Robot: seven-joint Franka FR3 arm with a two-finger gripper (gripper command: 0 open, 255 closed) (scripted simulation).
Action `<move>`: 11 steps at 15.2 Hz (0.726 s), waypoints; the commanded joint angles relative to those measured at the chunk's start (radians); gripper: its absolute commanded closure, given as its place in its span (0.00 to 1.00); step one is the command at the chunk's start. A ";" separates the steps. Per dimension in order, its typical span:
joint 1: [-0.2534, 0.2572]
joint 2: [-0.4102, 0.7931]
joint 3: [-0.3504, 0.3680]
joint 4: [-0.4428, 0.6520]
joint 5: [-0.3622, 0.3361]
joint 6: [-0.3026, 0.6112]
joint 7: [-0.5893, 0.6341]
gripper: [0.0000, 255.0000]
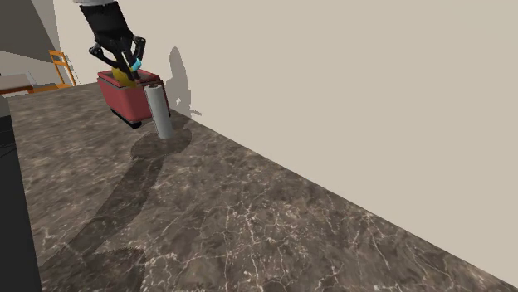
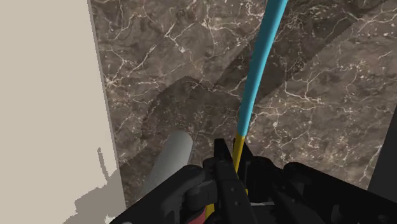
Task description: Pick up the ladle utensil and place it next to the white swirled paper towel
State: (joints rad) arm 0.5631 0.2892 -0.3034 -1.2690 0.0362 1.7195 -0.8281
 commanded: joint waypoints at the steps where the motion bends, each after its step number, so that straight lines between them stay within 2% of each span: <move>1: 0.022 0.036 0.013 0.056 0.000 -0.022 0.039 1.00; 7: 0.063 0.191 0.043 0.294 0.012 -0.112 0.131 1.00; 11: 0.076 0.155 0.042 0.182 0.003 -0.035 0.135 1.00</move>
State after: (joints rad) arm 0.6349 0.4553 -0.2611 -1.0569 0.0427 1.6643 -0.6958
